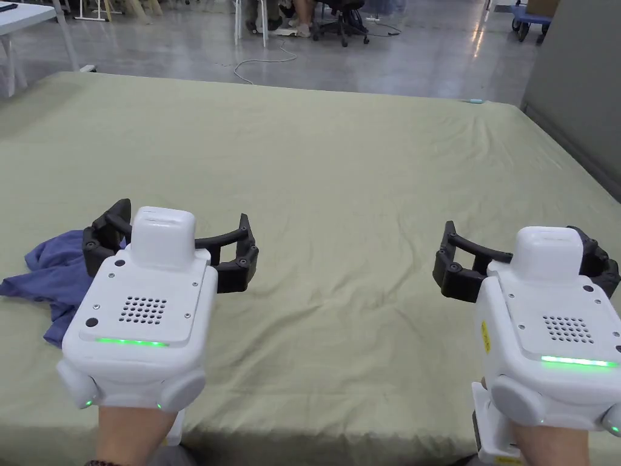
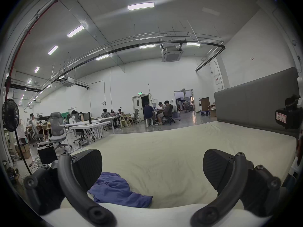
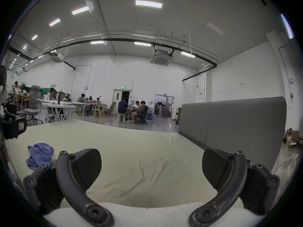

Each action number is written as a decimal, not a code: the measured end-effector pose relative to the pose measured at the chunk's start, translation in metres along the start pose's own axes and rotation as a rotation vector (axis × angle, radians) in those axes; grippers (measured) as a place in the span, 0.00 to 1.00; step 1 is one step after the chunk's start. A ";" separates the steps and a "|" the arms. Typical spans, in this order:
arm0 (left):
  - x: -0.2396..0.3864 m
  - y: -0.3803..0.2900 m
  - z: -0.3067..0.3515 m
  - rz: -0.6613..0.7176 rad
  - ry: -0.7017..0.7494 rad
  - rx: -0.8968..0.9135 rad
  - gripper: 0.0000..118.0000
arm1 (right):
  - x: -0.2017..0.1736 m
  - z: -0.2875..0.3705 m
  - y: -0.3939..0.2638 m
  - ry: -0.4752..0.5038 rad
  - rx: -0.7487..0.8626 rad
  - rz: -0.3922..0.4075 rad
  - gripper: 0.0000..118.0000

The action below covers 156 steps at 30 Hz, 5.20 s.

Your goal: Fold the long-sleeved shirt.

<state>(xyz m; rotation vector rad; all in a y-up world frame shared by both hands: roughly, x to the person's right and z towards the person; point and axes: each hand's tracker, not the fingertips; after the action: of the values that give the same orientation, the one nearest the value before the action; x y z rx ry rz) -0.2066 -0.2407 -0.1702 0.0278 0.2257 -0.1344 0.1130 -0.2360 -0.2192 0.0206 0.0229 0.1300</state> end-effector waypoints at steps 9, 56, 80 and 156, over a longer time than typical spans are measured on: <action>0.000 -0.001 0.001 0.020 -0.007 0.003 1.00 | 0.003 0.002 0.001 -0.005 0.006 0.002 1.00; 0.001 0.002 -0.003 0.053 -0.009 -0.017 1.00 | 0.009 0.001 0.001 -0.023 -0.002 0.019 1.00; -0.033 -0.002 0.008 0.025 0.137 -0.046 0.00 | -0.036 -0.011 0.008 0.065 -0.035 -0.025 0.00; 0.194 -0.017 -0.160 0.133 -0.587 -0.526 1.00 | 0.065 -0.015 -0.024 -0.049 -0.232 -0.094 0.00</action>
<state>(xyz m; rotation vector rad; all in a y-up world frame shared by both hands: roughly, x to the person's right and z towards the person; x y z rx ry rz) -0.0565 -0.2757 -0.3698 -0.5142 -0.3317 0.0554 0.1800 -0.2513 -0.2364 -0.2087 -0.0403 0.0380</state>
